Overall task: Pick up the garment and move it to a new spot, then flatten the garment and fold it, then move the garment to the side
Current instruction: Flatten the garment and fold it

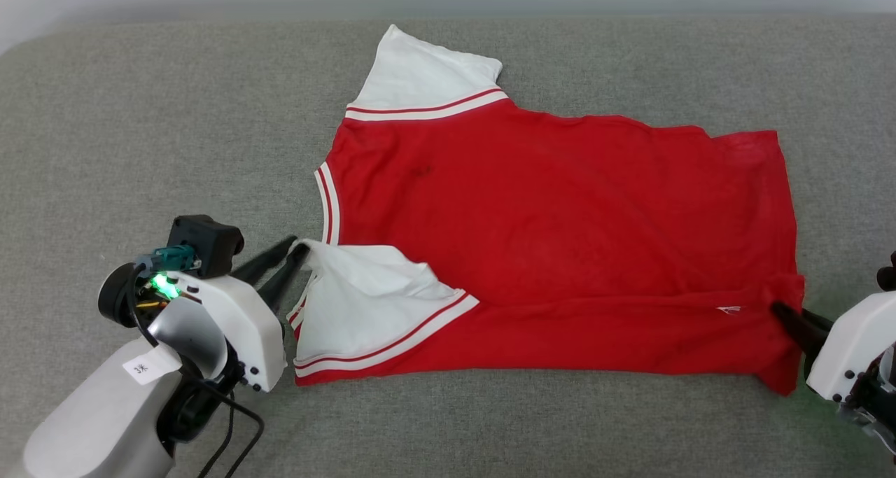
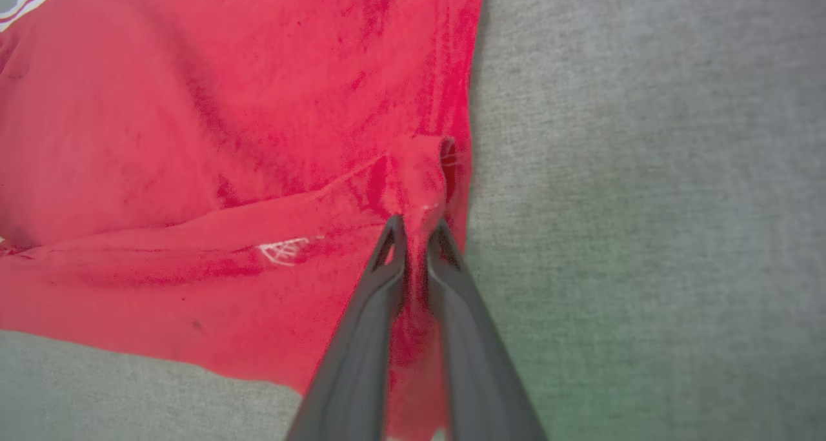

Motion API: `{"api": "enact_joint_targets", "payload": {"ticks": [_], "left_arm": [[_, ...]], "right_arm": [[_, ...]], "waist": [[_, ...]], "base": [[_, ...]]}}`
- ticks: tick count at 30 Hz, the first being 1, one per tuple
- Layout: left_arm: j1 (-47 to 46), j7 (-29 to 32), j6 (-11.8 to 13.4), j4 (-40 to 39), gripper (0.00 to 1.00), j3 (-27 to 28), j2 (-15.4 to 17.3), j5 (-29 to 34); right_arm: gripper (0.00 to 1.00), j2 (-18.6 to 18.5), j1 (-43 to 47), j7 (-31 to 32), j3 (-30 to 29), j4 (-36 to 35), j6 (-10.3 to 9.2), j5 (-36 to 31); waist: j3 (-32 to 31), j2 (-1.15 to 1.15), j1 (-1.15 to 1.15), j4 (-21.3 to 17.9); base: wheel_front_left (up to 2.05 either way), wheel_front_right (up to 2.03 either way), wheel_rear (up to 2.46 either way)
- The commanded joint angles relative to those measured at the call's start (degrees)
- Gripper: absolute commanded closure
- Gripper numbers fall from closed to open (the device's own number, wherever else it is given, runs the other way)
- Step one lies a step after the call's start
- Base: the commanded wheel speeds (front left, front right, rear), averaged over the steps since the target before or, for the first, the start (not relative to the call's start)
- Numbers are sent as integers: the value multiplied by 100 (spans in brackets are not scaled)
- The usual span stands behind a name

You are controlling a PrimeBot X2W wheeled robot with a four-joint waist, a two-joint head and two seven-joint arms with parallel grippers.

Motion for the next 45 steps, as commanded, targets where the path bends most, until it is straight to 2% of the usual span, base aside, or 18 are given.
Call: {"api": "enact_joint_targets", "payload": {"ticks": [1, 5, 10, 16, 21, 24, 27, 33, 37, 45], "left_arm": [[-60, -142, 19, 133, 0, 29, -98, 24], [-22, -512, 11, 455, 0, 81, -267, 27], [261, -1023, 122, 603, 0, 271, -416, -128], [816, -1389, 455, 288, 0, 477, -422, -291], [1378, -1303, 880, -229, 0, 624, -370, -556], [1773, -1281, 1134, -581, 0, 710, -352, -706], [2102, -1086, 1278, -898, 0, 637, -290, -833], [2313, -573, 1452, -1068, 0, 410, -131, -869], [2187, -419, 1573, -956, 0, 391, -164, -868], [1945, -216, 1664, -459, 0, 265, -178, -727]], "right_arm": [[0, 34, -110, -52, 5, 54, -5, -44], [0, 39, -132, -248, 83, 23, -5, -134], [0, -184, 61, -614, 395, -222, -5, -438], [0, -361, 371, -680, 451, -632, -5, -946], [0, -175, 726, -290, 129, -1014, -5, -1283], [0, 78, 934, 37, -100, -1213, -5, -1399], [0, 359, 1085, 315, -280, -1409, -5, -1490], [0, 661, 1205, 393, -450, -1617, -5, -1620], [0, 777, 1153, 326, -479, -1708, -5, -1640], [0, 799, 1032, 222, -413, -1813, -5, -1604]], "waist": [[-33, 0, -1, -7], [-163, 0, -1, -9], [-407, 0, -1, -1], [-704, 0, -1, 16], [-826, 0, -1, 30], [-827, 0, -1, -4], [-782, 0, -1, -29], [-629, 0, -1, -82], [-490, 0, -1, -147], [-197, 0, -1, -282]], "base": [[0, 0, 0], [0, 0, 0], [0, 0, 0], [0, 0, 0], [0, 0, 0], [0, 0, 0], [0, 0, 0], [0, 0, 0], [0, 0, 0], [0, 0, 0]]}}
